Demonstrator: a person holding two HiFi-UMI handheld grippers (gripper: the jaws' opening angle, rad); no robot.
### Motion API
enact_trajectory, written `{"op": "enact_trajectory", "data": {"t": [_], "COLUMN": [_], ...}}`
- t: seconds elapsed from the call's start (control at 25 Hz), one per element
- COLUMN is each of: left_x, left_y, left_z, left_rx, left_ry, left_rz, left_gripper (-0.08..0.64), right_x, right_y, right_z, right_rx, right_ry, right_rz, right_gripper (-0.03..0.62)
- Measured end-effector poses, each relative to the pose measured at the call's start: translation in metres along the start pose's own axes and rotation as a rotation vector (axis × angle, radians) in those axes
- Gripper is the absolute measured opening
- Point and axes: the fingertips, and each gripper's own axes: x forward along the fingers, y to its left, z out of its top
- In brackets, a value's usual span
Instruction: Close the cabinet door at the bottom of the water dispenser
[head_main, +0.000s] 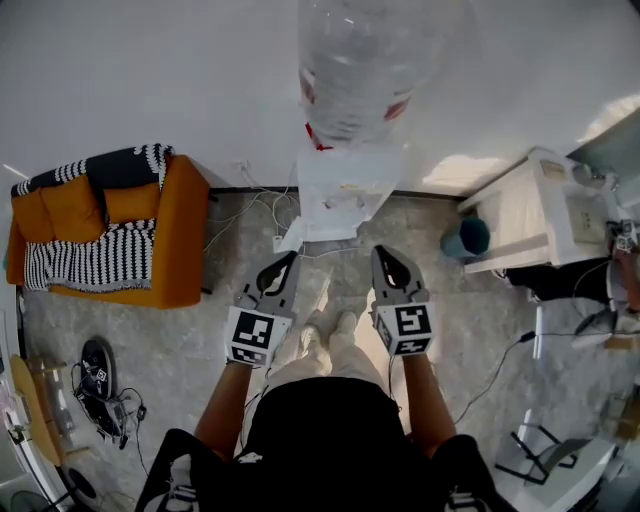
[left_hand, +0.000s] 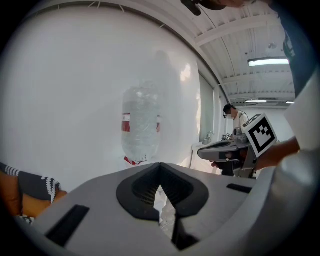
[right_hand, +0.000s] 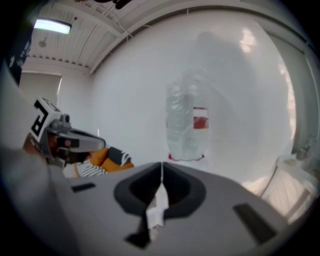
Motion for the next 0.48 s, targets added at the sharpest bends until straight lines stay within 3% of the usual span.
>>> {"op": "enact_trajectory", "data": {"t": [0.48], "left_x": [0.032], "left_y": [0.011], "left_z": [-0.069], "left_rx": [-0.060], "left_ry": [0.146], "left_rz": [0.046], "left_gripper": [0.011], "right_x": [0.049], "right_y": [-0.014], "right_z": [-0.059], "right_rx": [0.044], "right_ry": [0.097], "right_rz": [0.069], "right_gripper": [0.035]}}
